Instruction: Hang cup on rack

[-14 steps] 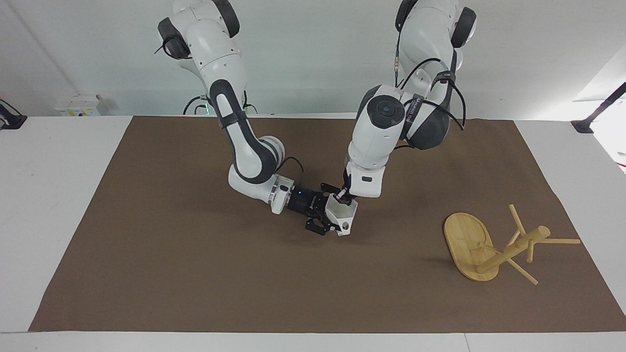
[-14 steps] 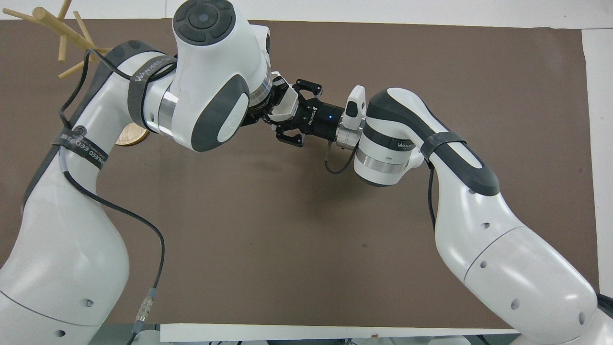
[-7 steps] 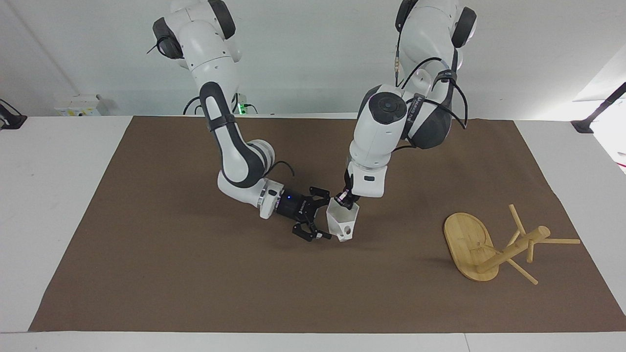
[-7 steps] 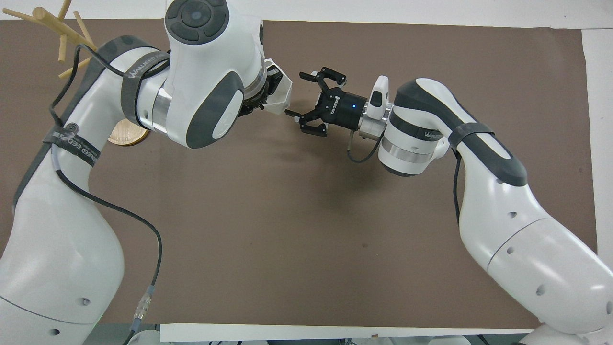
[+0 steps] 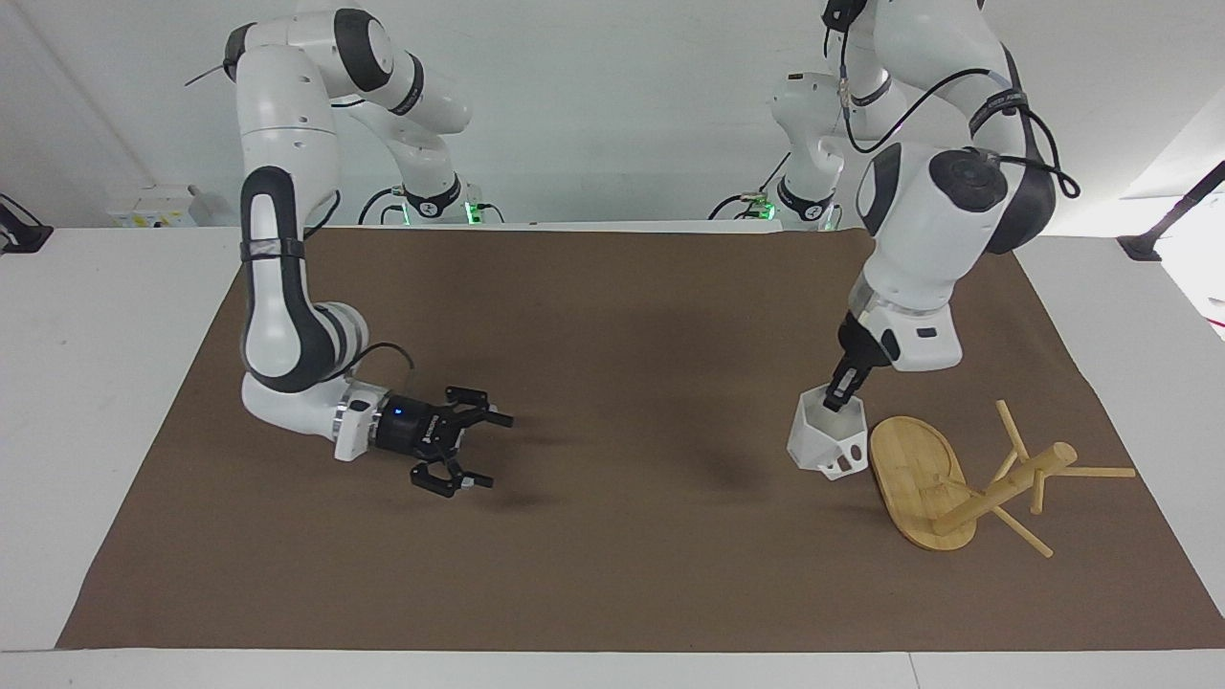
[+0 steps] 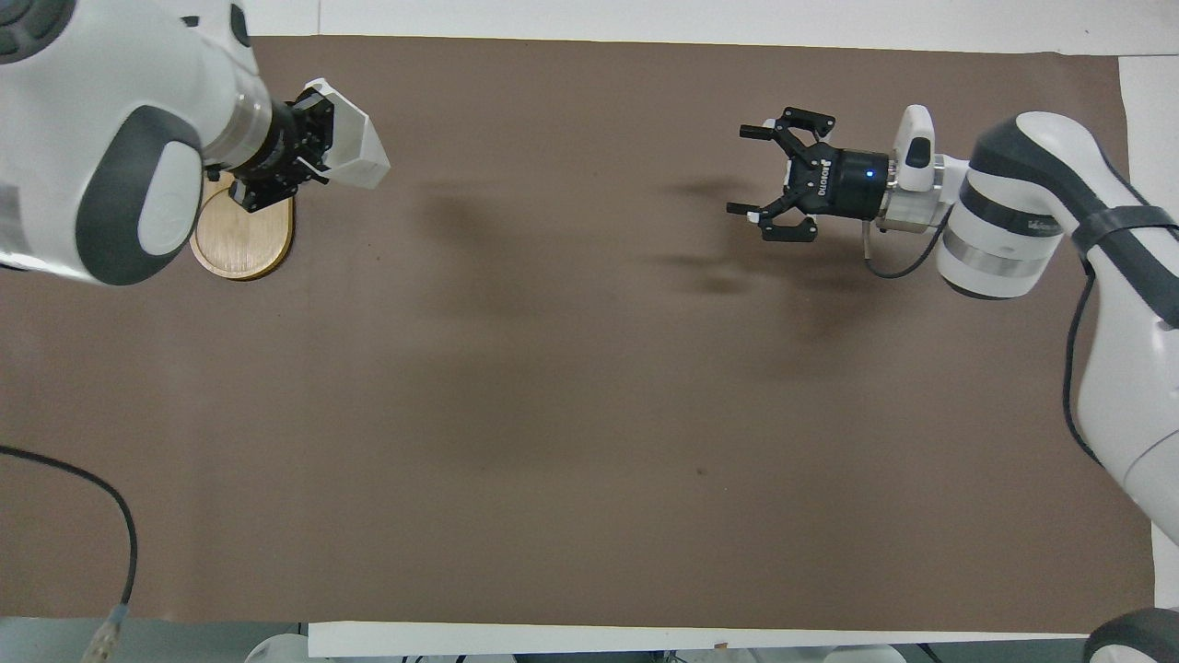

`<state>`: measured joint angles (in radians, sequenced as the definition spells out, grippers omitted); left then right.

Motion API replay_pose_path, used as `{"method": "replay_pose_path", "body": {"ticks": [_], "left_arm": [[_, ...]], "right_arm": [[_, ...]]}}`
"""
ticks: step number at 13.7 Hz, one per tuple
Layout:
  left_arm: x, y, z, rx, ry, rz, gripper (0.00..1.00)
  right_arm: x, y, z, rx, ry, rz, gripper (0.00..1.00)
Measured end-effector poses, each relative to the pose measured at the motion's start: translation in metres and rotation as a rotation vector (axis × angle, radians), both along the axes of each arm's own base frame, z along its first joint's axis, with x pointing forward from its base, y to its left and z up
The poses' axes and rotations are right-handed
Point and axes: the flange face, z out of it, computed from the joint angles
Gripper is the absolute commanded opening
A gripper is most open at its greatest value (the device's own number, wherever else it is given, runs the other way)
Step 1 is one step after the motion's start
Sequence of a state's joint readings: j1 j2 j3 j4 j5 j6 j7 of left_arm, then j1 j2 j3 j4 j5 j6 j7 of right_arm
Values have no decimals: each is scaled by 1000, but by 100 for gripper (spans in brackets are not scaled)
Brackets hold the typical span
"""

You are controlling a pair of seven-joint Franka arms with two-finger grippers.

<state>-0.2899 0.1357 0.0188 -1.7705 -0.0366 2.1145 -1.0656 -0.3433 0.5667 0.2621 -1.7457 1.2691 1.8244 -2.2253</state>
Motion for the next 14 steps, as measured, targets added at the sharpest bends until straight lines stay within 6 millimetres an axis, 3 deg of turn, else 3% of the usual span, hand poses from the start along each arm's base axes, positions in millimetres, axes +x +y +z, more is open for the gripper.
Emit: {"method": "replay_pose_path", "body": {"ticks": [3, 5, 7, 8, 10, 12, 14], "left_arm": [[-26, 67, -32, -76, -127, -3, 0], [-34, 87, -46, -119, -158, -103, 0], [-33, 100, -47, -144, -193, -214, 0], [-33, 103, -48, -146, -207, -259, 0], [-30, 104, -50, -135, -223, -310, 0], [-20, 102, -49, -130, -238, -318, 0], [-3, 101, -52, -136, -254, -305, 0]], "right_arm": [[-22, -89, 37, -175, 154, 89, 100], [-41, -125, 89, -381, 261, 93, 100], [-58, -123, 164, -616, 373, 22, 100], [-69, -110, 201, -719, 435, -37, 100], [-89, -83, 255, -891, 540, -184, 100], [-102, -72, 279, -994, 622, -316, 100], [-114, -75, 295, -1068, 710, -442, 100]]}}
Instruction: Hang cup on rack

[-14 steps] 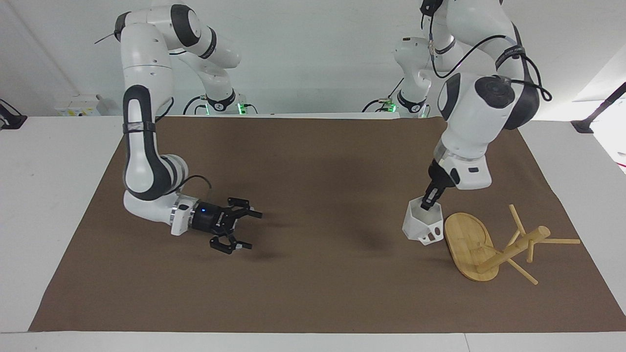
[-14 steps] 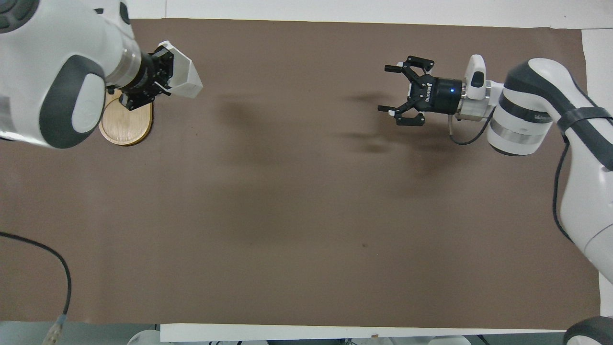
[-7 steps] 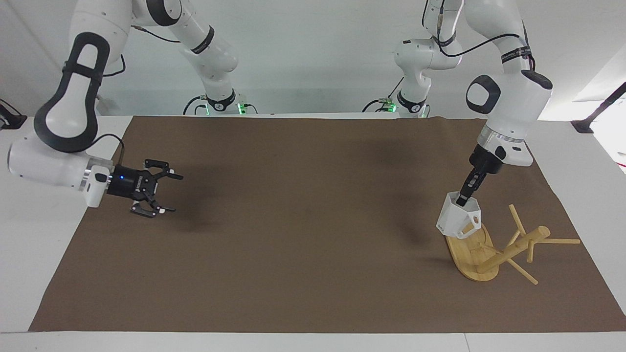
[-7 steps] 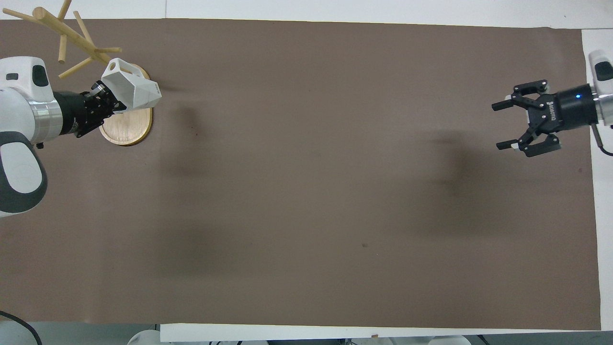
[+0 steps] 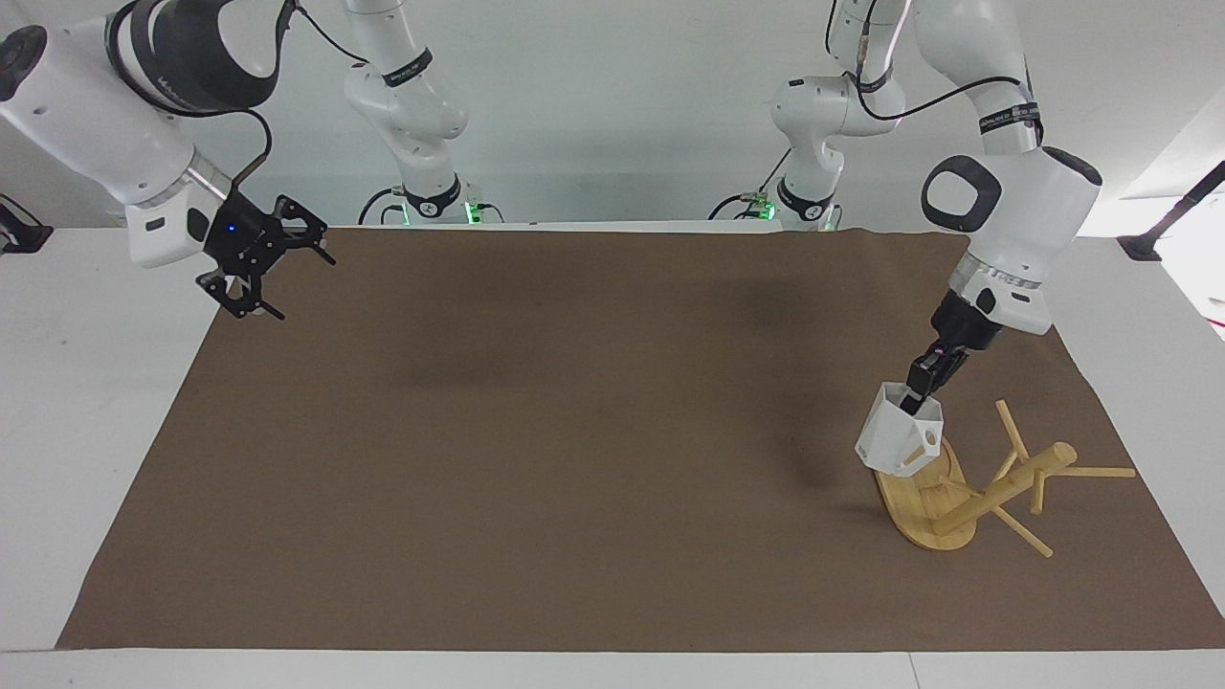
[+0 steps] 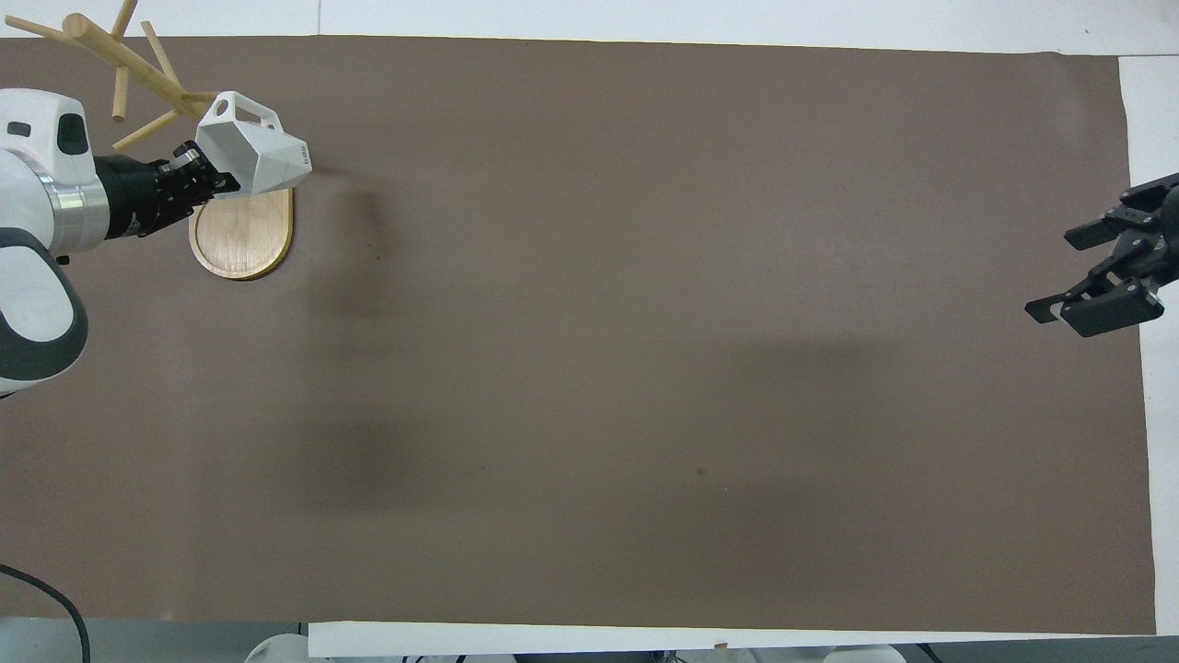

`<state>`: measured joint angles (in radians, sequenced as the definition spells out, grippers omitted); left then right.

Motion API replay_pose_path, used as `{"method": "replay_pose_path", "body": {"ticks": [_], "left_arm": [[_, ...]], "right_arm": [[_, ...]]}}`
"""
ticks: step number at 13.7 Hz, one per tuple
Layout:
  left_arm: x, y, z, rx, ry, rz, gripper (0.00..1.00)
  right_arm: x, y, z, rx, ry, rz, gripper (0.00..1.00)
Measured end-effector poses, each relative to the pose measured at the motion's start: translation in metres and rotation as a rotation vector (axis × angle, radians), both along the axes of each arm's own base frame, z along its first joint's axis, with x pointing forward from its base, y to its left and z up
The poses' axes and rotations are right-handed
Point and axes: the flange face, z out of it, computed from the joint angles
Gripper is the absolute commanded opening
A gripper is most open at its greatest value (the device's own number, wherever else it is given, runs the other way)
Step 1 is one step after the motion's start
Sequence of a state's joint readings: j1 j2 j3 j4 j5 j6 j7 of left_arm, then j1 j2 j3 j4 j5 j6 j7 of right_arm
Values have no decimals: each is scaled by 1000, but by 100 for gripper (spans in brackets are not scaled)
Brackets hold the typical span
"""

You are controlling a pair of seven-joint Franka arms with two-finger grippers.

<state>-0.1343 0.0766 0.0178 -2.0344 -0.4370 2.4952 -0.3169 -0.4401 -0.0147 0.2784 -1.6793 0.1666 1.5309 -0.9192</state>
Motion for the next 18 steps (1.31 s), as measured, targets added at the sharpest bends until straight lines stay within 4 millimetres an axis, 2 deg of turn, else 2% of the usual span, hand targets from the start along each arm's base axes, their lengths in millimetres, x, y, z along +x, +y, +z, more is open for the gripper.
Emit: {"method": "replay_pose_path", "body": {"ticks": [1, 3, 5, 10, 11, 12, 13, 14, 15, 18], "left_arm": [[7, 0, -3, -8, -10, 13, 0], [14, 2, -13, -10, -18, 32, 0], [17, 8, -18, -41, -17, 71, 0], [16, 21, -24, -104, 26, 184, 0], [16, 29, -26, -105, 31, 201, 0], [17, 39, -26, -105, 30, 219, 6], [17, 48, -27, -105, 30, 232, 33], [17, 53, -27, -105, 29, 241, 74], [17, 57, -27, -105, 29, 247, 99], [17, 60, -31, -106, 43, 249, 100]], "right_arm": [[-8, 3, 10, -60, 29, -61, 100], [-22, 23, 32, -189, 89, -200, 100], [-27, 32, 46, -229, 103, -348, 100], [-25, 6, 43, -240, 129, -572, 100], [-24, 3, 42, -241, 132, -587, 100], [-24, 4, 42, -242, 133, -598, 100], [-24, 5, 42, -245, 134, -612, 100], [-23, 7, 42, -249, 133, -621, 100], [-22, 10, 41, -254, 133, -620, 100], [-17, 13, 31, -265, 151, -623, 100]]}}
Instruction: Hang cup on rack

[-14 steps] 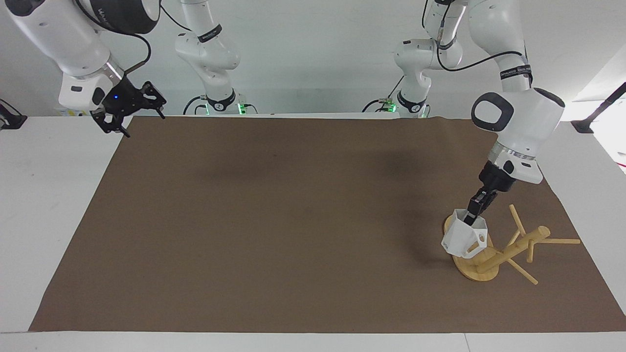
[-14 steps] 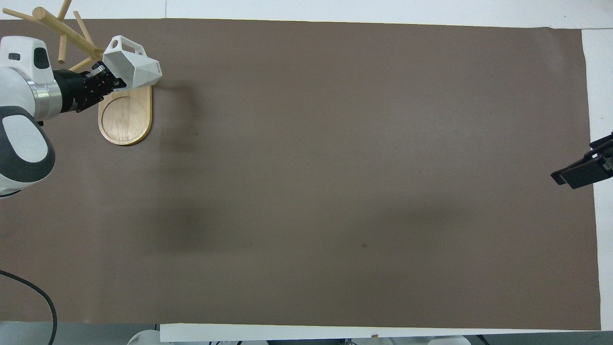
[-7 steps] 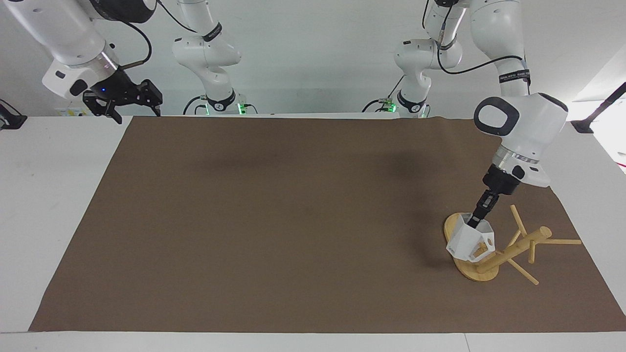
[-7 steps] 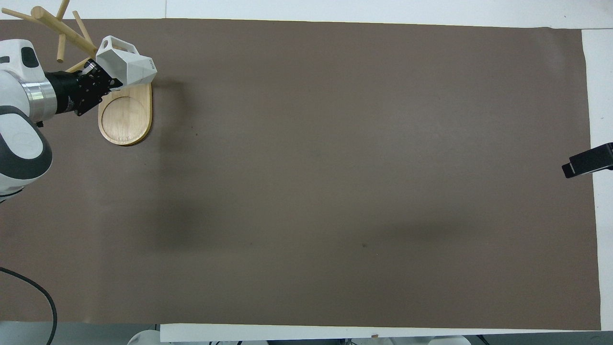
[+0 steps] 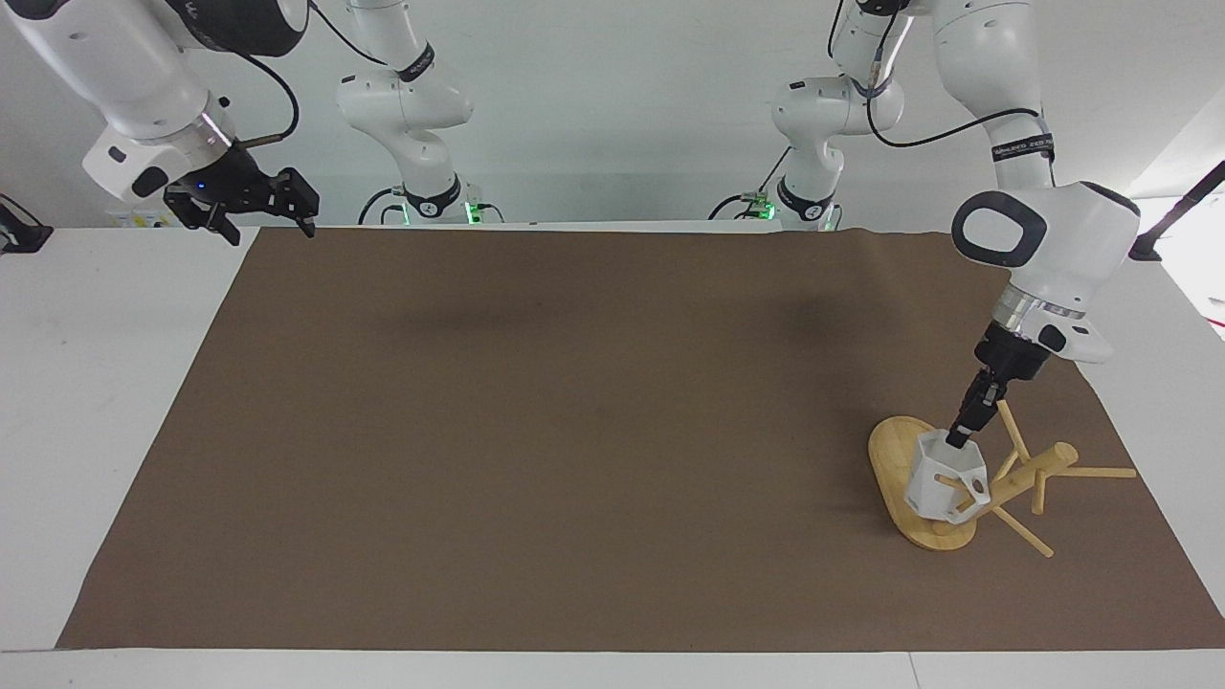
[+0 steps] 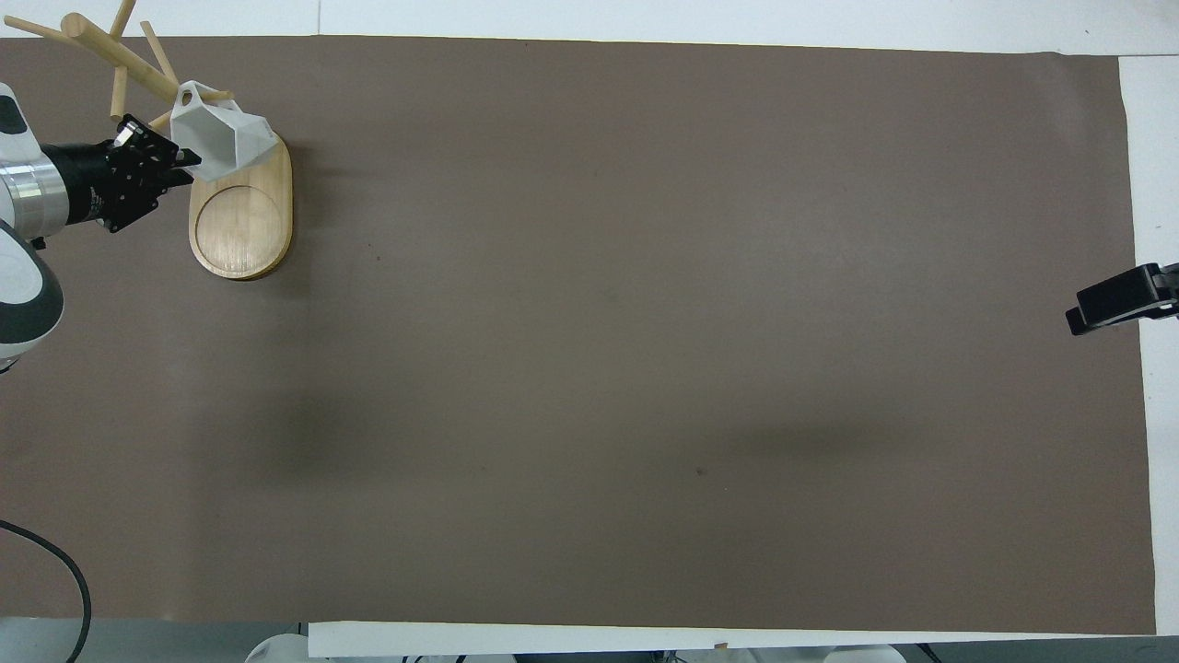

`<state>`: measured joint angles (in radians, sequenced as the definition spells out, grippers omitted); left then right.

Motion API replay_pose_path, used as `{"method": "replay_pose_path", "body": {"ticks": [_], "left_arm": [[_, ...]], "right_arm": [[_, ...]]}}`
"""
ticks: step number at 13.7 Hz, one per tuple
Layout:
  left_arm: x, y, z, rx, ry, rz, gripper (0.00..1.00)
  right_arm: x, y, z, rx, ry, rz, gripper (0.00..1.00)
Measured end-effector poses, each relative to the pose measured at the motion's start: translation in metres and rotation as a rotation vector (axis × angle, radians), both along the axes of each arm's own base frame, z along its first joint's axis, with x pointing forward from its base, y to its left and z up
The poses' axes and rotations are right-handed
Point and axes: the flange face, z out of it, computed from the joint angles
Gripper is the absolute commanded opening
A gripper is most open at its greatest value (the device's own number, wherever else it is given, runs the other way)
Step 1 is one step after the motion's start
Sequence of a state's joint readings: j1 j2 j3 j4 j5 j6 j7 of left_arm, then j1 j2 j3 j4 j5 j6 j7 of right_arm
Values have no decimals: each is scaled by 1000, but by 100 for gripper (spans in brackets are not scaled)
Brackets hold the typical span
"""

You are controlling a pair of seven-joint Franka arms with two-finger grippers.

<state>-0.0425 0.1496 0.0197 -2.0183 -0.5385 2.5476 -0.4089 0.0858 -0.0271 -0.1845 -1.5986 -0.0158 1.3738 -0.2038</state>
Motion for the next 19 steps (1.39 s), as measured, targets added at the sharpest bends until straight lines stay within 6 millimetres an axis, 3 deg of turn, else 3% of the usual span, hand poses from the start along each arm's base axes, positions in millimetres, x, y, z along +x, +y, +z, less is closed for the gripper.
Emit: {"method": "replay_pose_path", "body": {"ticks": [3, 6, 12, 14, 19], "left_arm": [[-1, -2, -5, -6, 22, -9, 100], [-5, 6, 7, -5, 62, -40, 100], [-28, 23, 33, 253, 243, -252, 100], [-40, 29, 55, 338, 311, -344, 100], [-63, 48, 150, 386, 358, -596, 100]], "right_arm": [[0, -5, 0, 0, 0, -10, 100], [-1, -5, 0, 0, 4, -10, 100], [-2, -7, 0, 1, 14, -15, 100], [-3, -12, 0, -2, 13, -45, 100], [-5, -20, 1, -5, 12, -78, 100]]}}
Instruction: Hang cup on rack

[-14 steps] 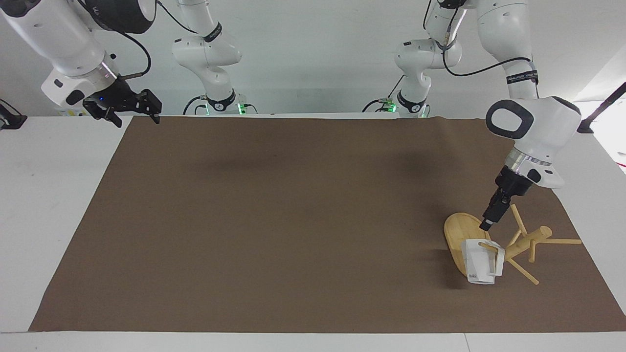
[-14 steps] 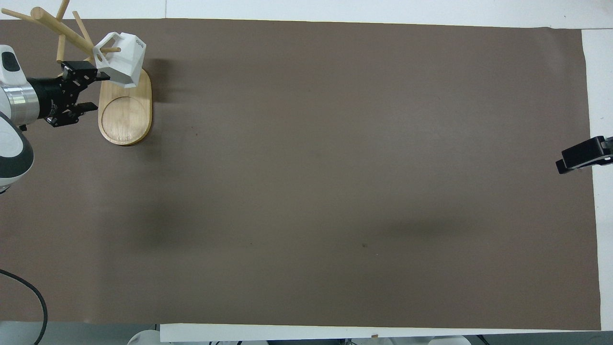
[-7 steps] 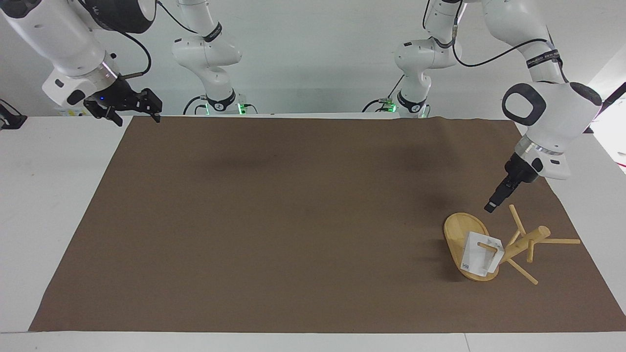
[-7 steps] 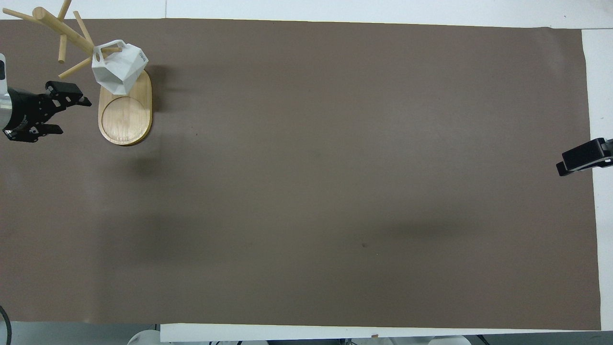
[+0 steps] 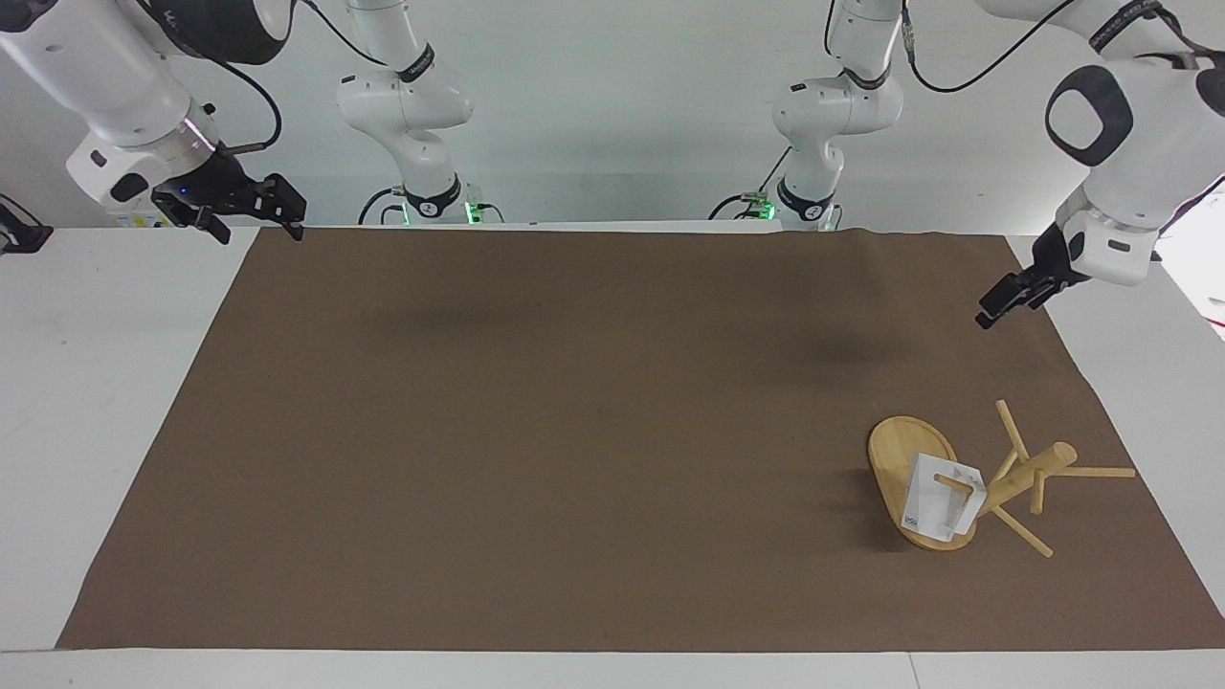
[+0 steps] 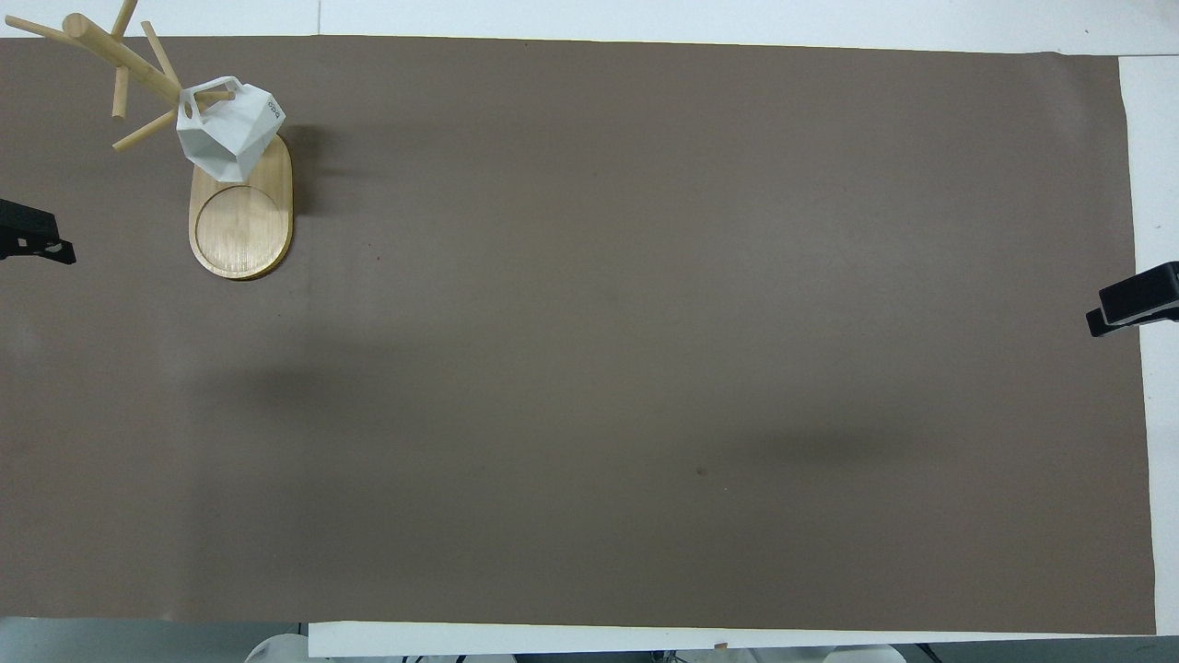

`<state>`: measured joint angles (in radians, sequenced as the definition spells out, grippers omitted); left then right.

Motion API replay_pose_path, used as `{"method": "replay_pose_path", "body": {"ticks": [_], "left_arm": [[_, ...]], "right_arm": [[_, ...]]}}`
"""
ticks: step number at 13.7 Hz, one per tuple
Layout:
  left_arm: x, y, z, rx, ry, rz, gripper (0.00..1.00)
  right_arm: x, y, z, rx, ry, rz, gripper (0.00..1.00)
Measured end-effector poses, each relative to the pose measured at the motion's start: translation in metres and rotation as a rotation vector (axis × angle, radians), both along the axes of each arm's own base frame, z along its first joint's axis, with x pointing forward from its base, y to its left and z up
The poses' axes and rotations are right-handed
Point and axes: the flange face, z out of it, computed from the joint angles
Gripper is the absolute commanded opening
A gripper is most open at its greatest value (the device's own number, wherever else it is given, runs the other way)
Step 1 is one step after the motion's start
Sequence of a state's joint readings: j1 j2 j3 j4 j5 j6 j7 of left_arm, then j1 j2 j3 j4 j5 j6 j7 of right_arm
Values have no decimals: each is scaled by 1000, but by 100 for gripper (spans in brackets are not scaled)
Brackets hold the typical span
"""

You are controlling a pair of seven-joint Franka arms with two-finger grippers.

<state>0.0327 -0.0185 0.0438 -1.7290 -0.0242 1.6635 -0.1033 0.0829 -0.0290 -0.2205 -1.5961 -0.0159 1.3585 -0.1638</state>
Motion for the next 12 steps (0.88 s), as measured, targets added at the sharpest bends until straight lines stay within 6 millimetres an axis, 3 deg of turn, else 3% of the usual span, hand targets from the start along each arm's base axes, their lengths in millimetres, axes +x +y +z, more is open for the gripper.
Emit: {"method": "replay_pose_path", "body": {"ticks": [2, 4, 7, 12], "left_arm": [[0, -1, 25, -2, -3, -81, 100], [4, -4, 38, -1, -9, -125, 100], [13, -15, 38, -2, -8, -174, 100], [17, -50, 33, -2, 1, -265, 100]], "right_arm": [[0, 0, 1, 0, -1, 0, 100], [0, 0, 1, 0, -2, 0, 100], [0, 1, 1, -7, -1, -30, 100], [2, 1, 3, -28, -22, -125, 100]]}}
